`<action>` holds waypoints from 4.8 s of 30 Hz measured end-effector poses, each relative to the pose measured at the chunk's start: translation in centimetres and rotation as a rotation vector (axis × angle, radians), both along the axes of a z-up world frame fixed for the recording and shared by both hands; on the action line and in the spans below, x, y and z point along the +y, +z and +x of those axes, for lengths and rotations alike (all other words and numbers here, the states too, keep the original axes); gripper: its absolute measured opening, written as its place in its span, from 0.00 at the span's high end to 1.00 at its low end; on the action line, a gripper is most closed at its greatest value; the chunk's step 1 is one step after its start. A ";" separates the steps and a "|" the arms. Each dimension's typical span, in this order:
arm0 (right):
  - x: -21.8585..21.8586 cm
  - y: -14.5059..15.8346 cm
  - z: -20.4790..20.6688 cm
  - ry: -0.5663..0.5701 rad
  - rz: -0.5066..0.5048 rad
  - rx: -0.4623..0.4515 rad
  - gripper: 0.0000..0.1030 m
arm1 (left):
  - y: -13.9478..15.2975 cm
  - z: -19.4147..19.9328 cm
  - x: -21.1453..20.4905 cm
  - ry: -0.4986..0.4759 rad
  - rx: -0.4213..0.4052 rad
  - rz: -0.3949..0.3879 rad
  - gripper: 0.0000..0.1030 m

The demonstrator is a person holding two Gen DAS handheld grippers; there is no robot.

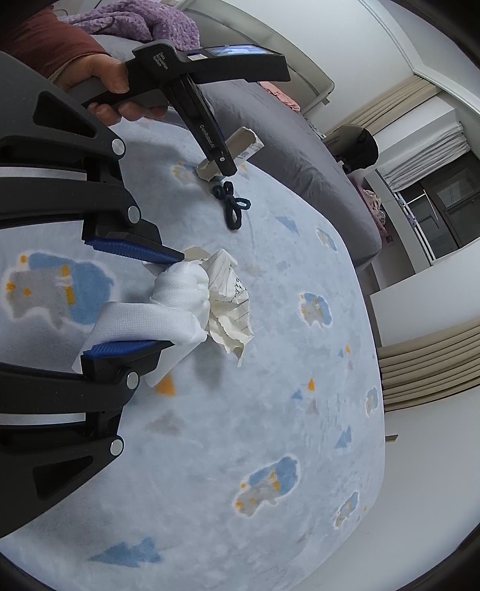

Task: Collect trash
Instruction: 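Grasp the white milk carton with the left tool while right holds tissue, then carry the milk carton and tissue over the grey basket with both tools, then open both tools to drop the carton and tissue into the basket, then move both tools back over the bed toward the crumpled paper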

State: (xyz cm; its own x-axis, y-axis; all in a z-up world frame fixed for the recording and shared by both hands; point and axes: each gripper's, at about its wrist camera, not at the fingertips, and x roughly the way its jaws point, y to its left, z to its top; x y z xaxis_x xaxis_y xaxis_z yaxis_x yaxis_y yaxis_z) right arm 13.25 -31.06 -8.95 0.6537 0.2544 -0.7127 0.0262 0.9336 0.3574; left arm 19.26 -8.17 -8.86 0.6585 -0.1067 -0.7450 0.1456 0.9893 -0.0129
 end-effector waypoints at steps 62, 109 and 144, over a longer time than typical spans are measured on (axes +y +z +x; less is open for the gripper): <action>31.7 5.0 2.2 0.541 -0.106 -0.083 0.64 | 4.0 -10.4 26.5 0.260 -0.005 0.009 0.60; 34.8 3.1 4.2 0.543 -0.137 -0.050 0.39 | 3.8 -10.8 29.4 0.358 0.004 0.029 0.19; 11.9 3.3 -1.3 0.110 -0.151 0.000 0.38 | 5.5 -11.3 17.3 0.156 -0.009 0.005 0.11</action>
State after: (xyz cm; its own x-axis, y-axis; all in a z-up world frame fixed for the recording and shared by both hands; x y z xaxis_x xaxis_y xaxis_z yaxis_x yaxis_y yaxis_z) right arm 11.90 -19.11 -5.64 0.6282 0.2145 -0.7479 -0.0792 0.9739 0.2129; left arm 8.00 9.15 -3.32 0.6736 0.0013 -0.7391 -0.0102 0.9999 -0.0075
